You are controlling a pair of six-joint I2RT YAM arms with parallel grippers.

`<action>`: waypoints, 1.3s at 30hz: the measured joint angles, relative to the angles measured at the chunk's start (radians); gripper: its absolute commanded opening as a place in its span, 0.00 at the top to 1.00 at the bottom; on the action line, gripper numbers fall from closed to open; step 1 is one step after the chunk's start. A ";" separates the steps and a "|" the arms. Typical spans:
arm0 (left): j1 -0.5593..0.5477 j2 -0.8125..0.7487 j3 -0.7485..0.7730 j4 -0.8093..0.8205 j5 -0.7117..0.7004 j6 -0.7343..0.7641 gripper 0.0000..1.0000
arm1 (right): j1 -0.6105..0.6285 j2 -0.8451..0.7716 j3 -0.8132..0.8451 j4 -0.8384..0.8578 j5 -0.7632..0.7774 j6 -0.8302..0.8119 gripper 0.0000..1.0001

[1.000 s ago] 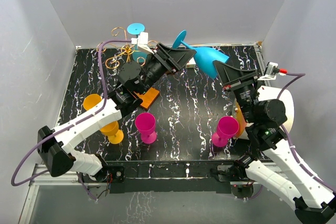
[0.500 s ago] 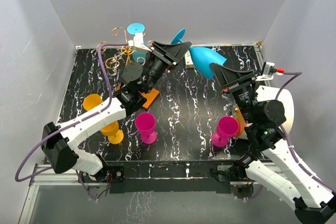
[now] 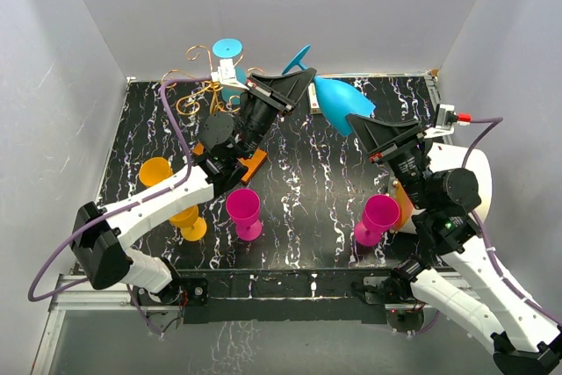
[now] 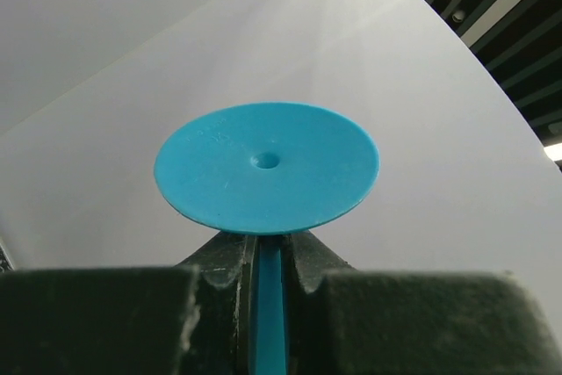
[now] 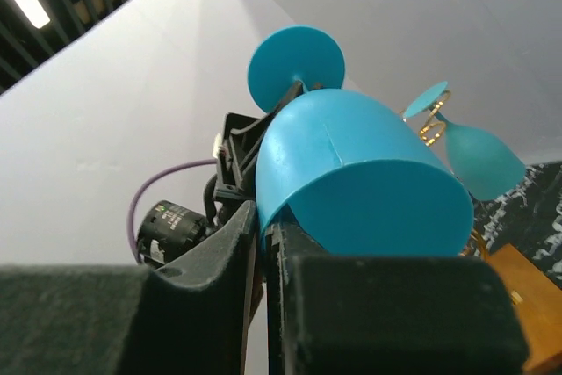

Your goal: Place the wine glass upside down on the wine glass rack

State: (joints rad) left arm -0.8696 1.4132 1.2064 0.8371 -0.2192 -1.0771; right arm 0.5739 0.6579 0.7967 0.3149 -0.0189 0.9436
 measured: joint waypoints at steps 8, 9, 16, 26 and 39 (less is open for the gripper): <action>0.002 -0.002 -0.007 0.008 0.003 0.125 1.00 | 0.000 -0.020 0.058 -0.232 0.013 -0.034 0.40; 0.002 -0.006 -0.013 0.007 0.003 0.155 1.00 | 0.000 -0.029 0.058 -0.265 0.021 -0.039 0.38; 0.003 -0.077 -0.064 -0.040 0.071 0.432 1.00 | 0.000 -0.063 0.161 -0.542 0.119 -0.067 0.32; 0.003 -0.163 -0.136 -0.166 0.343 0.924 1.00 | 0.000 0.021 0.365 -0.636 0.048 -0.117 0.31; 0.003 -0.166 -0.145 -0.247 0.537 1.265 1.00 | 0.000 0.172 0.417 -0.713 -0.091 -0.029 0.46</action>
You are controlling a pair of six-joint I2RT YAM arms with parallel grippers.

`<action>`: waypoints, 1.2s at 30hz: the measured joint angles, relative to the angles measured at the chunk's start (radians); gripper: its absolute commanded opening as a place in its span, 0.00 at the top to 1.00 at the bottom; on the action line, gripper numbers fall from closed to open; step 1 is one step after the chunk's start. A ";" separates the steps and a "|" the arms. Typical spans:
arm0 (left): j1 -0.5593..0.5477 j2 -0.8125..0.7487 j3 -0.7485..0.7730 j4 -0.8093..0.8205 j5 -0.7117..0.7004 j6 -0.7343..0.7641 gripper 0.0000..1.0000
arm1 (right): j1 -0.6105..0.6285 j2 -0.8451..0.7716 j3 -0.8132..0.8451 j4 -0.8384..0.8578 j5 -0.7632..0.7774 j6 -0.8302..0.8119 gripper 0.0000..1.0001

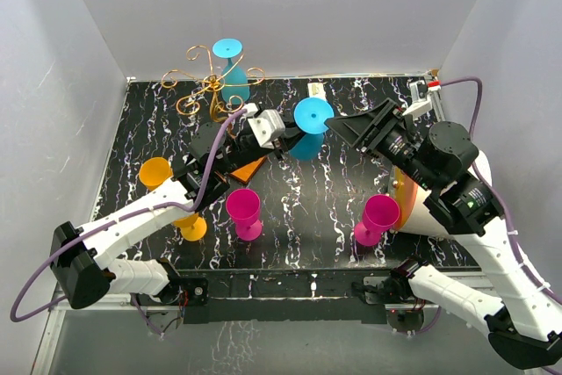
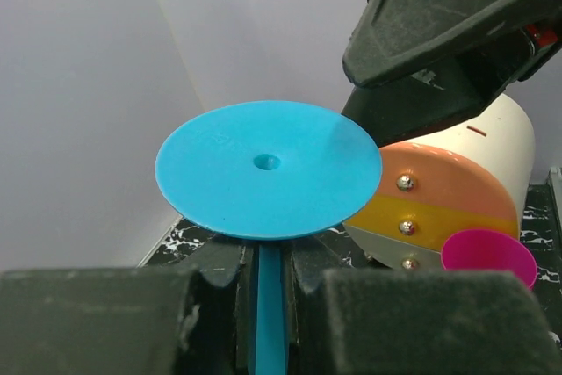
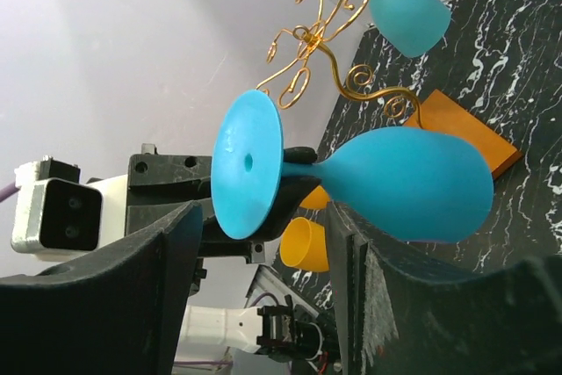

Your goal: Place the wine glass upside down on the wine glass rack

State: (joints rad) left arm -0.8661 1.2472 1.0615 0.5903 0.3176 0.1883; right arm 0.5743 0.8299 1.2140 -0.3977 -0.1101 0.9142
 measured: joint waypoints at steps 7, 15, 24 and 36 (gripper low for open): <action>0.000 0.000 -0.018 0.005 0.035 0.035 1.00 | 0.000 -0.002 -0.028 0.017 -0.011 0.077 0.55; 0.000 -0.002 -0.037 0.008 0.062 0.036 1.00 | 0.000 0.002 -0.099 0.056 -0.048 0.158 0.71; 0.000 -0.007 -0.048 0.005 0.076 0.016 1.00 | 0.000 -0.019 -0.153 0.121 -0.050 0.246 0.95; 0.001 -0.093 -0.059 -0.099 0.023 -0.177 0.48 | 0.006 -0.044 -0.180 0.146 -0.016 0.317 1.00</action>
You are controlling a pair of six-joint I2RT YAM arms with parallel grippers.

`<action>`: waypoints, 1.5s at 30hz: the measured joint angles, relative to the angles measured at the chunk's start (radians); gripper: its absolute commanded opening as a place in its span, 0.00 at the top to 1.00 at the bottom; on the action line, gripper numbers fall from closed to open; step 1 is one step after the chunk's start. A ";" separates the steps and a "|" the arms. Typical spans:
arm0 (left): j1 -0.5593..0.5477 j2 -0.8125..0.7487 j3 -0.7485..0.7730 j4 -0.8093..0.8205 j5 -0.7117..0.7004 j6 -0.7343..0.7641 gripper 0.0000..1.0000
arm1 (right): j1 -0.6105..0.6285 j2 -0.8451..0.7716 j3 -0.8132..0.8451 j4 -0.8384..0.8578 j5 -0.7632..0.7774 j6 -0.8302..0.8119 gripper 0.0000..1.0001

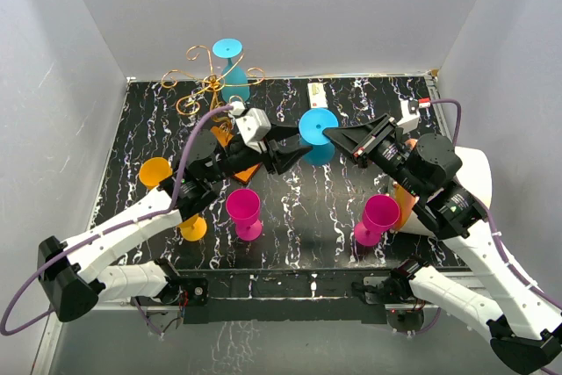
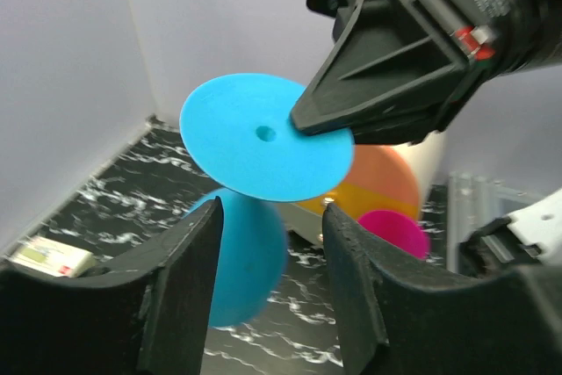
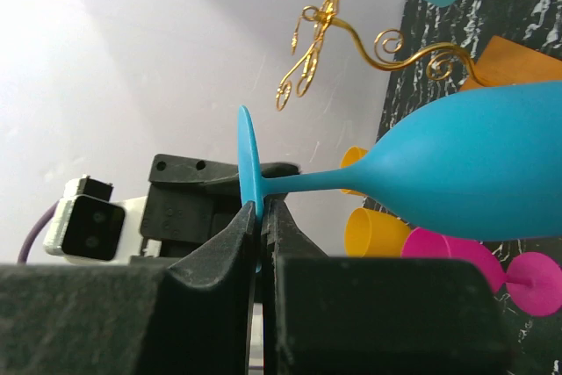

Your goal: Place the wine glass upside down on the wine glass rack

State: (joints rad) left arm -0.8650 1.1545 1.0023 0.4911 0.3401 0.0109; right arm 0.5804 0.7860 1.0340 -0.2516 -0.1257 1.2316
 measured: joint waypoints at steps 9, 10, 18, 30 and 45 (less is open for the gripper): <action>0.000 -0.143 0.006 -0.192 -0.114 -0.354 0.34 | 0.000 -0.029 -0.063 0.002 0.045 -0.001 1.00; 0.000 -0.147 0.018 -0.224 -0.136 -0.402 0.32 | 0.000 -0.031 -0.066 0.002 0.045 -0.002 1.00; 0.000 -0.061 0.200 -0.462 -0.244 -0.687 0.28 | 0.000 -0.034 -0.071 0.023 0.013 -0.027 1.00; 0.074 0.005 0.251 -0.515 -0.138 -0.919 0.48 | 0.000 -0.033 -0.083 0.076 -0.060 -0.056 1.00; 0.158 0.031 0.189 -0.409 0.068 -1.062 0.70 | 0.000 0.027 -0.100 0.123 -0.102 -0.071 1.00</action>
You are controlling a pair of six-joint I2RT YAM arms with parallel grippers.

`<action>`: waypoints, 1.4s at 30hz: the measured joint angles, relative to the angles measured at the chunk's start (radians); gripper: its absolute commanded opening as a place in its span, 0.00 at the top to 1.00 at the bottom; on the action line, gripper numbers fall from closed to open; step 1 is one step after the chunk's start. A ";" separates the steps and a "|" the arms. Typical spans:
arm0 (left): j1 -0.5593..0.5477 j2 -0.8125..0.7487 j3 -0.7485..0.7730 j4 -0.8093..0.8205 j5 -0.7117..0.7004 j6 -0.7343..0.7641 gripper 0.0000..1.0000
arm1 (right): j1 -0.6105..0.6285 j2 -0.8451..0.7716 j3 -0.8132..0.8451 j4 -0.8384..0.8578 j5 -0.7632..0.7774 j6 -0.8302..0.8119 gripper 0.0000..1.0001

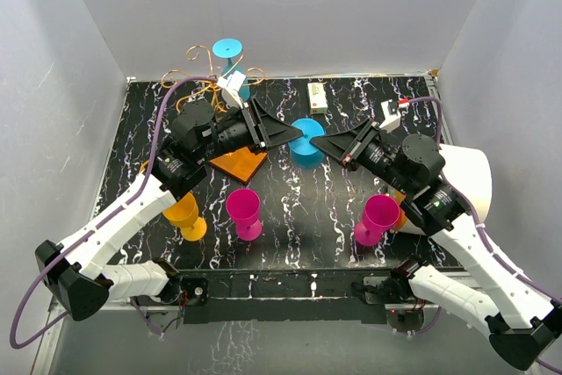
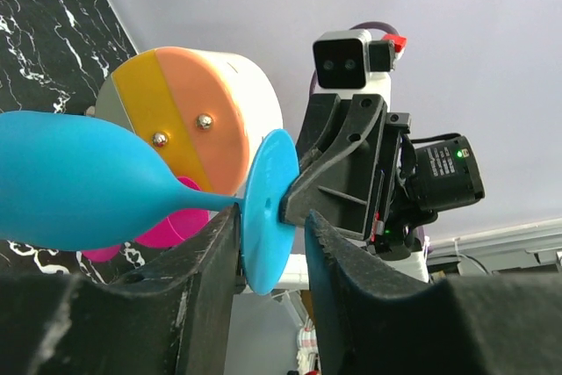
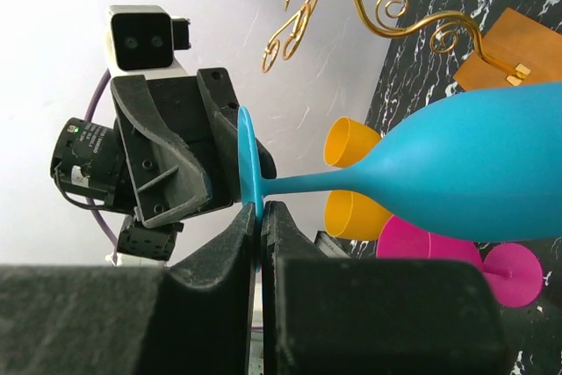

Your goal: Place the wine glass upside down on the wine glass rack

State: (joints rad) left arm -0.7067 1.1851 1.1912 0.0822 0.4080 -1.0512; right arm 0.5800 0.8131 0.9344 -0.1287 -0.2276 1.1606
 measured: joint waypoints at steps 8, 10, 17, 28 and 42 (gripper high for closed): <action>0.009 0.000 0.000 -0.016 0.016 0.008 0.95 | 0.000 0.009 -0.023 0.050 -0.014 0.001 1.00; 0.011 0.000 0.000 -0.020 0.014 0.011 1.00 | 0.000 0.009 -0.029 0.061 -0.015 0.002 1.00; 0.014 0.013 0.023 -0.045 0.022 0.003 1.00 | 0.000 0.007 -0.034 0.061 -0.013 -0.004 0.52; 0.020 0.133 0.204 -0.115 0.030 0.003 1.00 | 0.000 -0.116 -0.034 -0.004 0.145 -0.058 0.34; 0.121 0.199 0.432 -0.259 -0.131 0.044 1.00 | 0.000 -0.240 -0.030 -0.128 0.381 -0.140 0.35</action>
State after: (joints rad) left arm -0.5854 1.3838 1.6234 -0.1768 0.2768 -1.0069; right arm 0.5804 0.5728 0.9047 -0.2569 0.1532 1.0206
